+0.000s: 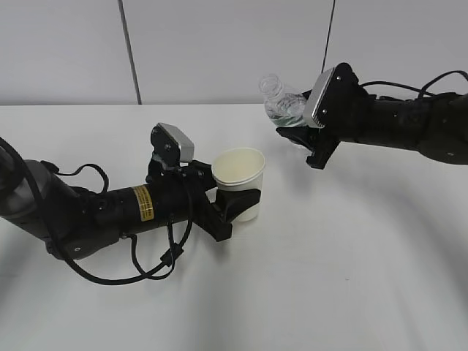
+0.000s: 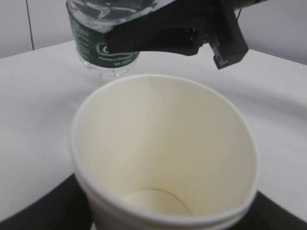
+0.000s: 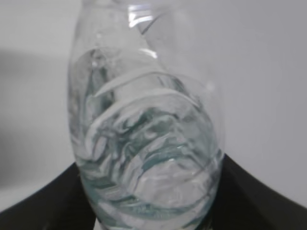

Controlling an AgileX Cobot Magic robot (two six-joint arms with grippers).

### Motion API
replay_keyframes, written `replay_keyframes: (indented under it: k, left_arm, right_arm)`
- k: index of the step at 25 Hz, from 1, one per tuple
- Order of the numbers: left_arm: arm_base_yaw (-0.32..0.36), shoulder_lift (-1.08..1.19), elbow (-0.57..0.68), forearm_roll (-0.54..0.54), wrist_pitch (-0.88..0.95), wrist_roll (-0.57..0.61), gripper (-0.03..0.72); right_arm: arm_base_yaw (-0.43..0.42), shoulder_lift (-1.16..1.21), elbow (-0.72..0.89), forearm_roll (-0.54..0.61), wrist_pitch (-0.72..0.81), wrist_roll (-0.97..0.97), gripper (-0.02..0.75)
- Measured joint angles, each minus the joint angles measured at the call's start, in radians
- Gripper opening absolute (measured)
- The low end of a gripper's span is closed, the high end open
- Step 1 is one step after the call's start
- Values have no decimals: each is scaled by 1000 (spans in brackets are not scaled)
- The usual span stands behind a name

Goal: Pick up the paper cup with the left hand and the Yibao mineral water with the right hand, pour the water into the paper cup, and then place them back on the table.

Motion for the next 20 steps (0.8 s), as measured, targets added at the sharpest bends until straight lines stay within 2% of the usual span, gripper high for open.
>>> replay_keyframes:
  k: [9, 20]
  left_arm:
    - [0, 0, -15, -1, 2, 0, 427]
    - [0, 0, -17, 0, 3, -1, 427]
  right_arm:
    - [0, -33, 0, -51, 0, -77, 447]
    - [0, -33, -3, -53, 0, -184, 445]
